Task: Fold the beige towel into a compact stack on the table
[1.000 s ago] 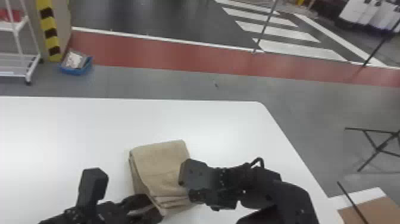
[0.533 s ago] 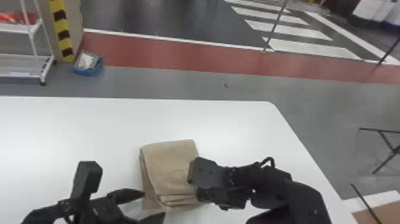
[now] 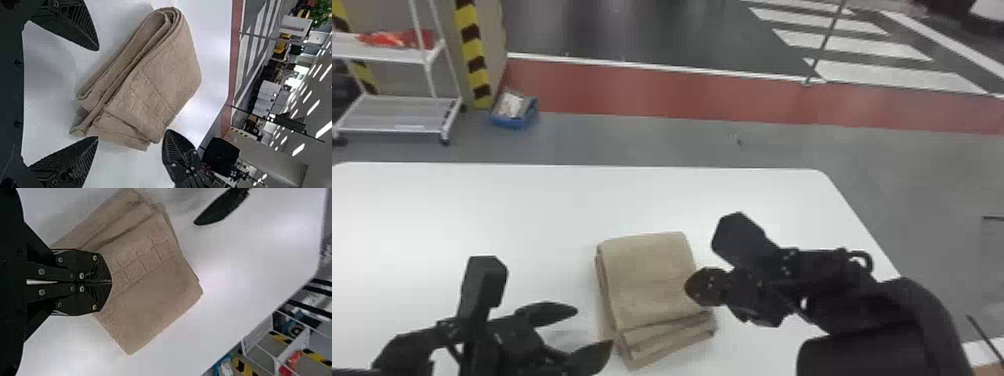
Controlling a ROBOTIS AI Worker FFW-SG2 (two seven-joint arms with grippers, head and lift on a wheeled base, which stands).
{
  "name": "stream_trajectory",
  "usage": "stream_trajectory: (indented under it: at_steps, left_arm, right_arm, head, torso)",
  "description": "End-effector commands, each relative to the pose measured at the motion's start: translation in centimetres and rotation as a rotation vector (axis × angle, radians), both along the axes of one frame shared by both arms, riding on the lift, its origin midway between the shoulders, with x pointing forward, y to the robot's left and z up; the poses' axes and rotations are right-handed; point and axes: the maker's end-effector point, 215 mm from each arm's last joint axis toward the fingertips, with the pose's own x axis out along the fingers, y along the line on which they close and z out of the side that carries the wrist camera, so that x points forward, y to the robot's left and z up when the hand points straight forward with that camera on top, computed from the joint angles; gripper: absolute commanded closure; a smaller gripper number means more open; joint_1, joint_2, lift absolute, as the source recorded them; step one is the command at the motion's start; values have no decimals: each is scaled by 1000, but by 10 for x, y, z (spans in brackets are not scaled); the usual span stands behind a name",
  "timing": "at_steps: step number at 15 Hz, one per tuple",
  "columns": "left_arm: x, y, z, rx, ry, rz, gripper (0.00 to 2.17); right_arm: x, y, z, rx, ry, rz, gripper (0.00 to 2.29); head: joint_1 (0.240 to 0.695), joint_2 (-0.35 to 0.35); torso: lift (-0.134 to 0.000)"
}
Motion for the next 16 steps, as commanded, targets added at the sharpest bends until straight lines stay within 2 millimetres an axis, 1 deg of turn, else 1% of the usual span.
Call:
stream_trajectory:
  at_steps: [1, 2, 3, 4, 5, 6, 7, 8, 9, 10, 12, 13, 14, 15, 16]
  left_arm:
    - [8, 13, 4, 6, -11, 29, 87]
    - [12, 19, 9, -1, -20, 47, 87]
    - [17, 29, 14, -14, -26, 75, 90]
    - [23, 42, 23, -49, -32, 121, 90]
    - [29, 59, 28, -60, -44, 182, 90]
    - [35, 73, 39, -76, -69, 243, 90]
    - [42, 92, 56, -111, -97, 318, 90]
    - [48, 116, 68, -146, -118, 403, 90]
    - [51, 135, 79, -143, -155, 461, 90]
    - [54, 155, 95, -114, -234, 519, 90]
    - [50, 177, 127, -75, -417, 616, 93]
    - [46, 179, 122, -54, -419, 641, 93]
    - [42, 183, 113, -37, -403, 668, 93]
    - [35, 192, 104, -16, -406, 711, 103]
    - [32, 206, 107, 16, -466, 764, 107]
  right_arm:
    - [19, 1, 31, 194, -35, -149, 2010]
    - [29, -4, 39, 212, -77, -215, 1983]
    - [34, -14, 36, 250, -82, -303, 1639]
    - [40, -28, 35, 310, -95, -395, 886]
    - [40, -51, 31, 317, -123, -467, 336]
    - [37, -64, 29, 324, -146, -527, 134]
    - [29, -70, 27, 338, -174, -567, 103]
    - [21, -71, 24, 344, -194, -596, 100]
    - [14, -68, 26, 344, -232, -595, 100]
    - [8, -67, 26, 338, -271, -602, 100]
    - [0, -62, 22, 355, -300, -604, 107]
    - [-3, -60, 19, 372, -308, -608, 113]
    - [-5, -59, 13, 399, -295, -628, 113]
    - [-5, -66, 7, 449, -297, -652, 113]
    - [5, -68, 23, 543, -382, -634, 127]
  head:
    - [695, -185]
    - [695, -176]
    - [695, -169]
    - [695, -165]
    - [695, -163]
    - [695, -160]
    - [695, -163]
    - [695, -163]
    - [695, -156]
    - [695, -145]
    - [695, -98]
    - [695, -49]
    - [695, -35]
    - [695, -24]
    - [695, -17]
  torso:
    - [-124]
    - [-124]
    - [-124]
    - [-124]
    - [-124]
    - [-124]
    - [-124]
    - [-124]
    - [-124]
    - [-124]
    - [-124]
    - [-124]
    - [-124]
    - [-124]
    - [-124]
